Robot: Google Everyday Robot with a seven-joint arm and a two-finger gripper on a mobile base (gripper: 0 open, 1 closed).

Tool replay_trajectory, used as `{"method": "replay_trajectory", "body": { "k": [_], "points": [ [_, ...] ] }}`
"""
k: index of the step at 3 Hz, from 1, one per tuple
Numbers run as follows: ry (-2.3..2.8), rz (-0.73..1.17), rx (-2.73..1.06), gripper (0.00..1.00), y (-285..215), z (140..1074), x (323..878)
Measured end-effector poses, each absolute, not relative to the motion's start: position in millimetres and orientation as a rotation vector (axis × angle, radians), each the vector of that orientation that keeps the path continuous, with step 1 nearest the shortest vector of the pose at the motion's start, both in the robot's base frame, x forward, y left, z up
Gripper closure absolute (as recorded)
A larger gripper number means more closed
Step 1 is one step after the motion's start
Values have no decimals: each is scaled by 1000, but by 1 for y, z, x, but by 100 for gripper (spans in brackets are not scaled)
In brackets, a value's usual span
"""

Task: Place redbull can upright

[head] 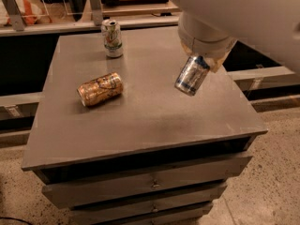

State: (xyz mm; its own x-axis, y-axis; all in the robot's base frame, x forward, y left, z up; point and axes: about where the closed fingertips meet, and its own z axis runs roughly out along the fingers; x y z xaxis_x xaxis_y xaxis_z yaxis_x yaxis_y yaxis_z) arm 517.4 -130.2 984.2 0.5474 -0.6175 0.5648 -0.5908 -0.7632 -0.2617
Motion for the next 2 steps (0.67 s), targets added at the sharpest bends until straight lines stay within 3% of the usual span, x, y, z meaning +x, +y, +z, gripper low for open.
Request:
{"method": "replay_trajectory", "body": {
  "k": [2],
  "points": [
    [950, -1014, -2716, 100, -127, 988, 526]
  ]
}}
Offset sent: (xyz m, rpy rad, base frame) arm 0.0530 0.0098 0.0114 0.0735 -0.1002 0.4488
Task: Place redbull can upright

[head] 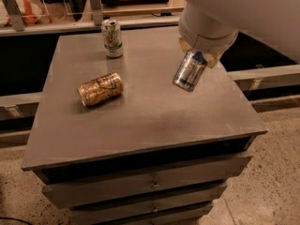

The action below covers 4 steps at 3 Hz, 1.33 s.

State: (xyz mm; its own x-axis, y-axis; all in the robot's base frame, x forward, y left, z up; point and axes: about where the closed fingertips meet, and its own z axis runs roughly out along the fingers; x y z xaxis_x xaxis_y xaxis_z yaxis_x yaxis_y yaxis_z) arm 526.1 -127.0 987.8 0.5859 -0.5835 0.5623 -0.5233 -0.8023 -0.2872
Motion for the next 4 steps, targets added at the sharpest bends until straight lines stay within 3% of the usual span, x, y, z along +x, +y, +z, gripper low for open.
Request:
{"method": "replay_trajectory", "body": {
  "k": [2, 4],
  "points": [
    [697, -922, -2460, 100, -139, 1001, 602],
    [372, -1056, -2314, 100, -124, 1001, 613]
  ]
}}
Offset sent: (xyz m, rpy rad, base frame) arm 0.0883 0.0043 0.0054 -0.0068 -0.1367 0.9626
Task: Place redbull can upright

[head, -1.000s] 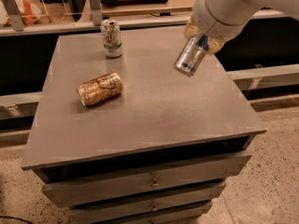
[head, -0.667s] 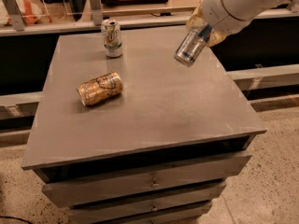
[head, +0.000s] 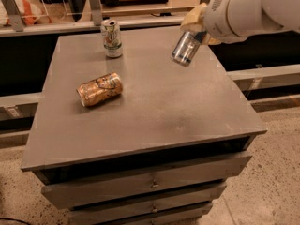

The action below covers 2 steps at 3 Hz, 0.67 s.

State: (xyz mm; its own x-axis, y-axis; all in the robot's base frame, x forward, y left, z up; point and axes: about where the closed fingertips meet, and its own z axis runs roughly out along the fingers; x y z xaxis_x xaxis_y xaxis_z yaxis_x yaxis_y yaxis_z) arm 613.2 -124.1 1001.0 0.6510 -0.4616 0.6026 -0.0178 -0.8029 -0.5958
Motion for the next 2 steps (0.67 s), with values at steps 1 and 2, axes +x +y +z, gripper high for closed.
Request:
{"method": "replay_trajectory", "body": {
  "k": [1, 2],
  "points": [
    [223, -1161, -2252, 100, -120, 986, 619],
    [65, -1251, -2215, 100, -121, 974, 627]
  ]
}}
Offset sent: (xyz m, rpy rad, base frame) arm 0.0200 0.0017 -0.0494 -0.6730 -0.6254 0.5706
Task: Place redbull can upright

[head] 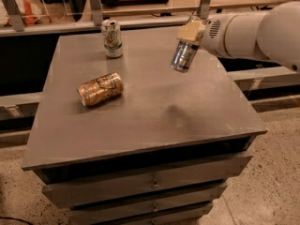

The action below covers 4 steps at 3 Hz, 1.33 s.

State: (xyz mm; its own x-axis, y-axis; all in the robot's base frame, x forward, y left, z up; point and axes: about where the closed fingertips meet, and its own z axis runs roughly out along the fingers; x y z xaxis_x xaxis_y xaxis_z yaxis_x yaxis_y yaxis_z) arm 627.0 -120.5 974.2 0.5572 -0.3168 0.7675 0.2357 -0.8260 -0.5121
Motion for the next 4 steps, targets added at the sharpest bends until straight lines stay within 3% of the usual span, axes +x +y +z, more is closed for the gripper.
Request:
{"method": "replay_trajectory", "body": {
  "k": [4],
  "points": [
    [-622, -1775, -2178, 100, -128, 916, 611]
  ]
}}
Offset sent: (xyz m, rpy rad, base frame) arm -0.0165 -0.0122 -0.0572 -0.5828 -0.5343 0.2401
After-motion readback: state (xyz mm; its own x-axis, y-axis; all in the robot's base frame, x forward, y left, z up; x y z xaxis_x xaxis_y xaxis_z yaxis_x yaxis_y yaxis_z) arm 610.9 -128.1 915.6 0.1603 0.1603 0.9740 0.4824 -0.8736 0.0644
